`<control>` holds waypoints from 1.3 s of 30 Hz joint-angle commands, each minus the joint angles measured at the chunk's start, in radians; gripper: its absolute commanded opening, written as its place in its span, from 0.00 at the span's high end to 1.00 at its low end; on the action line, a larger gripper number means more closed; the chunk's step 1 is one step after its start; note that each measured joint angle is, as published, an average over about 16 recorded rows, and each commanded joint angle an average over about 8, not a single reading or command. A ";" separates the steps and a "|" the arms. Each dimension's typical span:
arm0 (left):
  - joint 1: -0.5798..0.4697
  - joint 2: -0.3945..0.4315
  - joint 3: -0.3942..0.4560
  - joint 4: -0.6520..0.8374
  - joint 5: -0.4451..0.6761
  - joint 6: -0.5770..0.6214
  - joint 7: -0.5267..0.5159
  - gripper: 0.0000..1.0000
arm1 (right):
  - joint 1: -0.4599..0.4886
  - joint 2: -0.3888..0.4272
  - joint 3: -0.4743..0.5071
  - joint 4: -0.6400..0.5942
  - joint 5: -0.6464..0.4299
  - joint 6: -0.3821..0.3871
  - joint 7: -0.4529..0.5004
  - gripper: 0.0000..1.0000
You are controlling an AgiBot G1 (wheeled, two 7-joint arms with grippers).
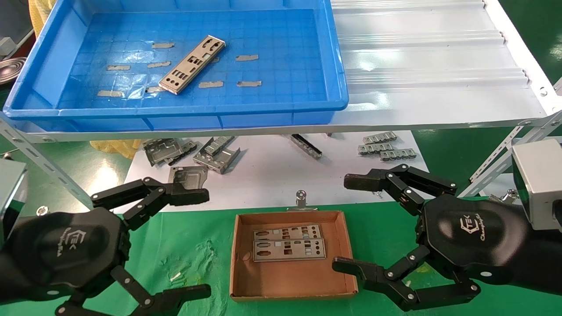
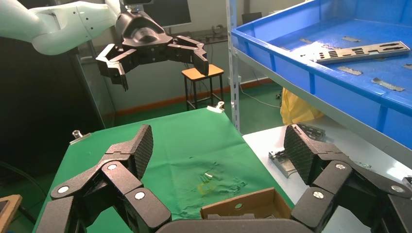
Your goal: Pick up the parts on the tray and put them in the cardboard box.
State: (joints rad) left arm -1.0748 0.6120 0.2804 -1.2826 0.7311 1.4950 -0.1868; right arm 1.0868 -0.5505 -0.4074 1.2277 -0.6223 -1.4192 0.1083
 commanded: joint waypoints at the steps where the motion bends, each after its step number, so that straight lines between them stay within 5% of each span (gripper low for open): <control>1: 0.000 0.000 0.000 0.000 0.000 0.000 0.000 0.00 | 0.000 0.000 0.000 0.000 0.000 0.000 0.000 0.00; 39: 0.000 0.000 0.000 0.000 0.000 0.000 0.000 0.00 | 0.000 0.000 0.000 0.000 0.000 0.000 0.000 0.00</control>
State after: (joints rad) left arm -1.0748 0.6120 0.2804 -1.2826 0.7311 1.4950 -0.1868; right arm 1.0868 -0.5505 -0.4074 1.2277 -0.6223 -1.4192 0.1083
